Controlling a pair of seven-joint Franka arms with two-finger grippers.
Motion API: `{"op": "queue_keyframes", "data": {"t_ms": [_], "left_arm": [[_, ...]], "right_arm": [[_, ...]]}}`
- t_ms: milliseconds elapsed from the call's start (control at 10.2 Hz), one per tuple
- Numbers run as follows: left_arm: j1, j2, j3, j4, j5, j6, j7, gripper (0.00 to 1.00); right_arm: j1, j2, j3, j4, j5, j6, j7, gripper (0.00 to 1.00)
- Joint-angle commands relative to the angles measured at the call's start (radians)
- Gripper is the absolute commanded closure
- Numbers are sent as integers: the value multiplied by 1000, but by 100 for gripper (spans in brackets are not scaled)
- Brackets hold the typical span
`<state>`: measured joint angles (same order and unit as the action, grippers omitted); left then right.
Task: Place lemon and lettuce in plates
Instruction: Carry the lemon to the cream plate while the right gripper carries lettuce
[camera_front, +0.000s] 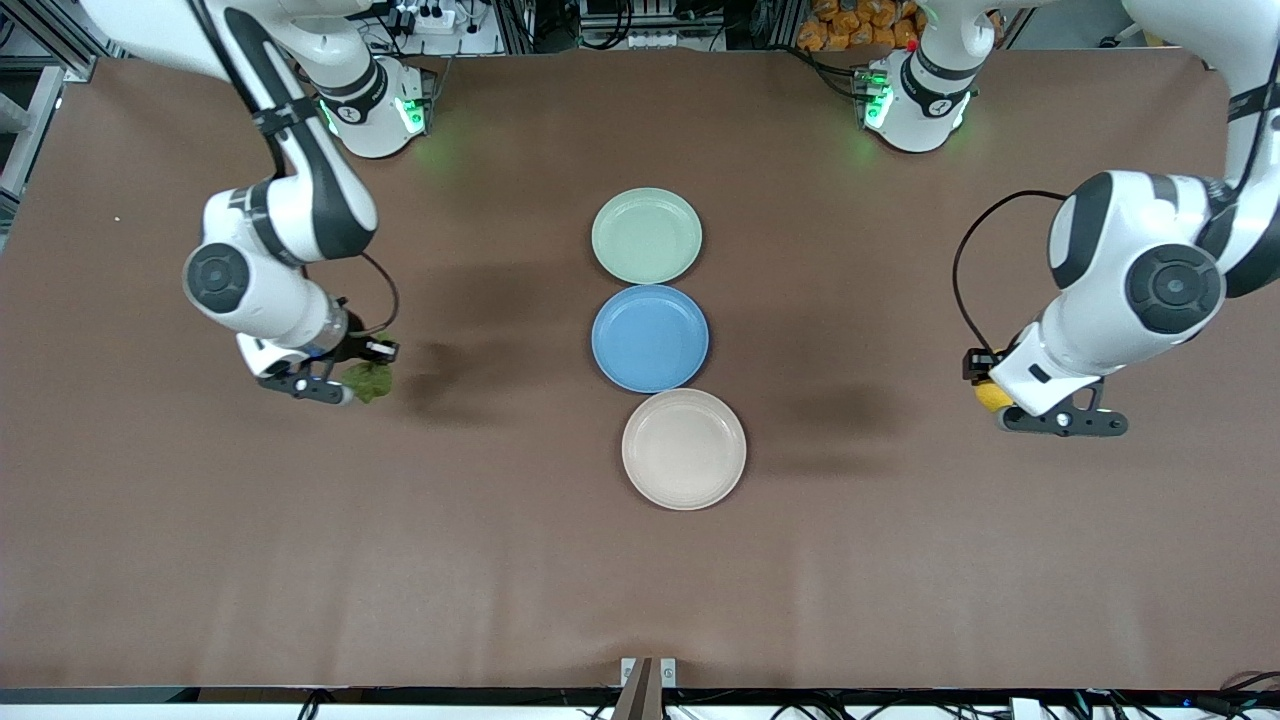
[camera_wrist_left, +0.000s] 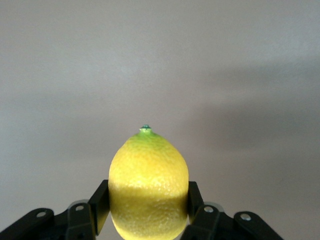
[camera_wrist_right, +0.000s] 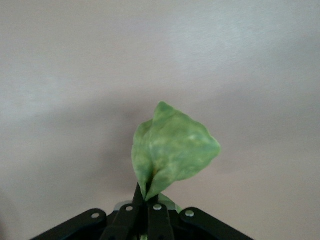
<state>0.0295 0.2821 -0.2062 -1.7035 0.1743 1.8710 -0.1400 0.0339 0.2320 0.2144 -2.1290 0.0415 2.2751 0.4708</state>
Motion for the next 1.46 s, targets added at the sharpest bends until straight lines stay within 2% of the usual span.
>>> {"op": "queue_keyframes", "data": {"t_ms": [0, 195, 390, 780, 976, 1366], "left_arm": [[1, 5, -18, 100, -50, -94, -65, 100], [-22, 16, -41, 159, -102, -130, -273, 100], [-69, 19, -47, 163, -108, -130, -406, 100], [-207, 40, -47, 189, -139, -119, -659, 100], [-284, 92, -41, 203, -125, -93, -707, 100], [-333, 213, -45, 217, -133, 121, -773, 100]], "right_arm": [[-5, -30, 83, 12, 20, -46, 107, 100], [23, -30, 175, 11, 20, -55, 254, 100], [47, -26, 268, 8, 18, -58, 380, 100], [110, -11, 397, 6, 18, -60, 537, 100], [190, 32, 418, 7, 18, -49, 574, 100], [290, 131, 438, 14, 11, 24, 624, 100]]}}
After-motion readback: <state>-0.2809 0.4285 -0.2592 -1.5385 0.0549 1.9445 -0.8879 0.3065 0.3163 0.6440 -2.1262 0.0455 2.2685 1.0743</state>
